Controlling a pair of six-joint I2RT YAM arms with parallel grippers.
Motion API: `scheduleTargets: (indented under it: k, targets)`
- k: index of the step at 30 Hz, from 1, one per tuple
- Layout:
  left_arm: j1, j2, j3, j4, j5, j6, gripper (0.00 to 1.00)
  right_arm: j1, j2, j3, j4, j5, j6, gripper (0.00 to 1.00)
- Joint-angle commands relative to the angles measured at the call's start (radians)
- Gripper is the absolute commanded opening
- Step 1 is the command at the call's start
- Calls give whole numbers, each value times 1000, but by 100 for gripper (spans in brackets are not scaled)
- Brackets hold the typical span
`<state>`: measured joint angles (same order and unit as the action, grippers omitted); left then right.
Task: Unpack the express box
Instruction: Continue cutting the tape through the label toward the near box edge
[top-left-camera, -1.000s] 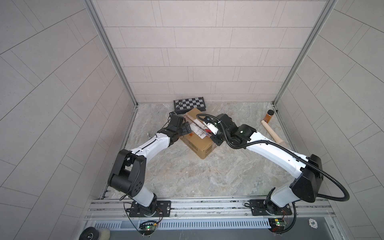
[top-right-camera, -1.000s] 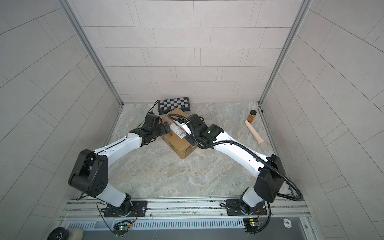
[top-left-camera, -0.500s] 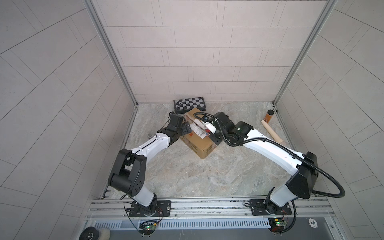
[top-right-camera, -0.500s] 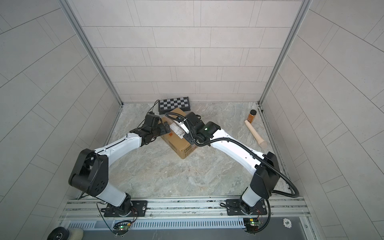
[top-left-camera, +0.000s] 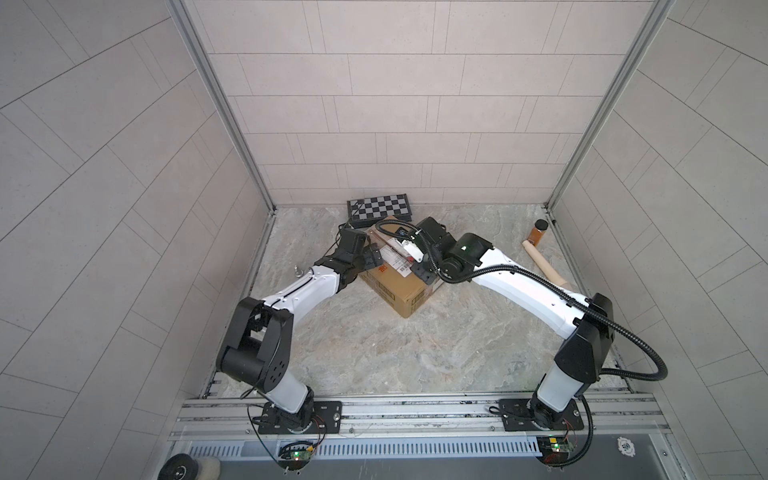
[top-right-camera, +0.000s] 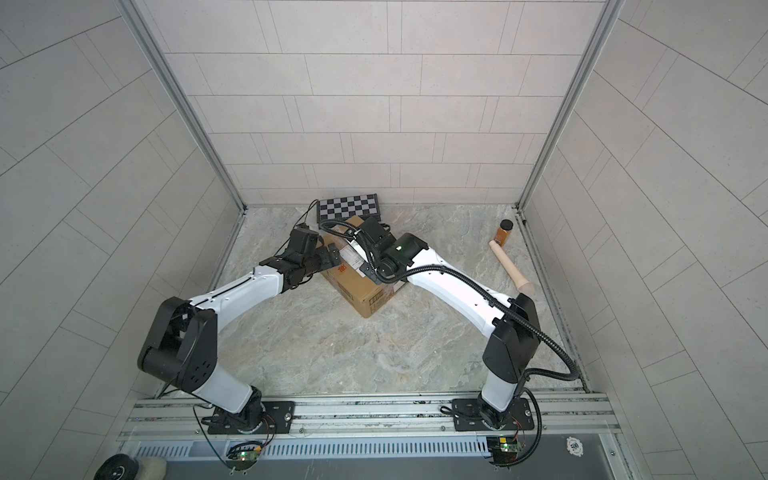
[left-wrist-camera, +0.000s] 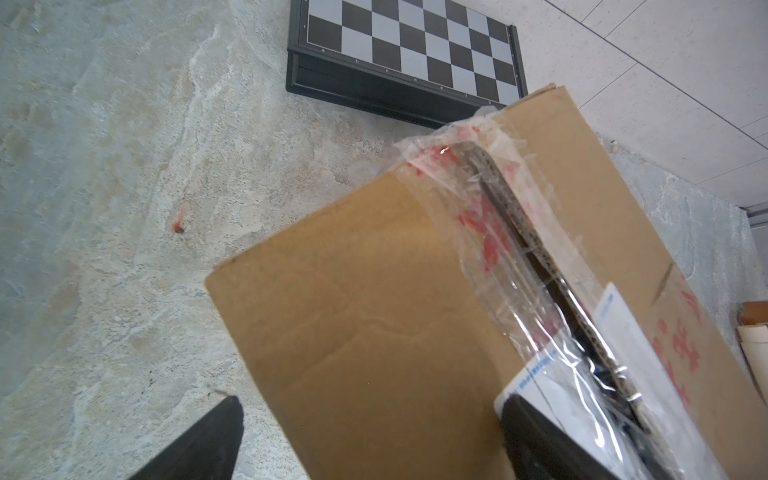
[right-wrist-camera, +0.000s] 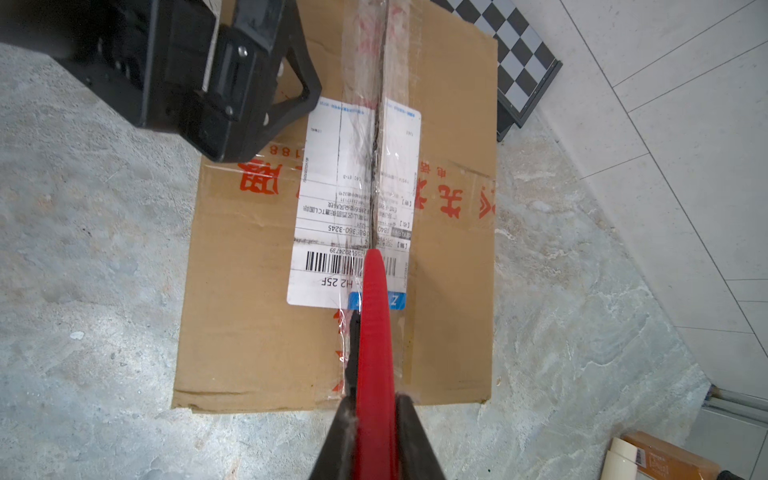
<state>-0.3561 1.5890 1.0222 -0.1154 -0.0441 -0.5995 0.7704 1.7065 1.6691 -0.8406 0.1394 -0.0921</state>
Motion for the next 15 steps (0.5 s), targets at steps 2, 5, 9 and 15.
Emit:
scheduleTargets:
  k: [2,5,9,15]
  targets:
    - [19,60,-26,-115,-68,44,100,-5,-69,13,-141,76,-25,0]
    - [18,65,-16,-116,-66,53,100,-5,-83,11,-168,86,-26,0]
    - [19,67,-10,-119,-68,68,100,-5,-91,14,-197,112,-34,0]
    - [19,66,-11,-112,-60,71,100,-3,-88,26,-207,140,-41,0]
